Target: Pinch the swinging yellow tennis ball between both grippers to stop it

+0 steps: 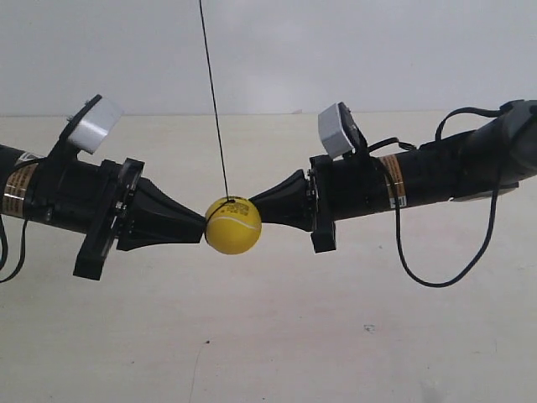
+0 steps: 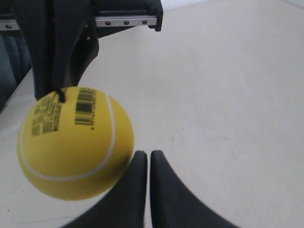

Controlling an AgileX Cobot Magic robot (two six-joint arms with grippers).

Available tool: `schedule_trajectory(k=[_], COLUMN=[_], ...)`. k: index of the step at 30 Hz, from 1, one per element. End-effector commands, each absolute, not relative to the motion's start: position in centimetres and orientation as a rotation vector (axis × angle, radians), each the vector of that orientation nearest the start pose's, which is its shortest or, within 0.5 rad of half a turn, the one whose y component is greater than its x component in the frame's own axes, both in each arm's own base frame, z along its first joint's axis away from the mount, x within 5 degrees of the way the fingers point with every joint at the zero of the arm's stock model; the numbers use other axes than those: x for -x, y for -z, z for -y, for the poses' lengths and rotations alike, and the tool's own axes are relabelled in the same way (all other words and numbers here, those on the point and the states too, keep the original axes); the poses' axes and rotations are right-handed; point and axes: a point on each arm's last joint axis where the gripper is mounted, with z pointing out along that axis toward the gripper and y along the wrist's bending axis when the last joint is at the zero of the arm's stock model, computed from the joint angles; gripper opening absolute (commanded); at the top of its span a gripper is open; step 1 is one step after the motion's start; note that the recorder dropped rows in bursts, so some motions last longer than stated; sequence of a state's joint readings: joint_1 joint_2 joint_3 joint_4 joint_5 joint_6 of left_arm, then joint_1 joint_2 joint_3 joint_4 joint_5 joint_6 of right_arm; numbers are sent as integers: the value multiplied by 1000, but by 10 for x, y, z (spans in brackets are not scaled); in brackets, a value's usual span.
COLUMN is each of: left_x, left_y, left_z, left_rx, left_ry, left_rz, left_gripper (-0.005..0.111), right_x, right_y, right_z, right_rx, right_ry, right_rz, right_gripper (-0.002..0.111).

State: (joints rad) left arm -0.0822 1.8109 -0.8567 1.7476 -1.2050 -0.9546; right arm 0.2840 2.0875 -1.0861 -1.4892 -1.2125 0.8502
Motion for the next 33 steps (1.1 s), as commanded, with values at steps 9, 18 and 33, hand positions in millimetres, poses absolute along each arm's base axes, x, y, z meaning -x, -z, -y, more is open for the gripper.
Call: schedule_trajectory(k=[9,18,33], left_x=[-286,-286,-286], left_y=[-176,-176,-176], left_z=[110,110,110], left_rx=[-1339,-1340,-1337], left_ry=[1088,1090,1096], left_rz=[-1670,-1669,-1670], left_gripper=[5,5,5], right_x=[-329,-329,-329], right_y=[-145,-145,-146], right_z=[-186,-186,-185], right_rx=[1281,1284,1308], right_ry=[-1212,-1209,-1192], right_rz=[-1512,-1509,-1499], right_gripper=[0,0,0])
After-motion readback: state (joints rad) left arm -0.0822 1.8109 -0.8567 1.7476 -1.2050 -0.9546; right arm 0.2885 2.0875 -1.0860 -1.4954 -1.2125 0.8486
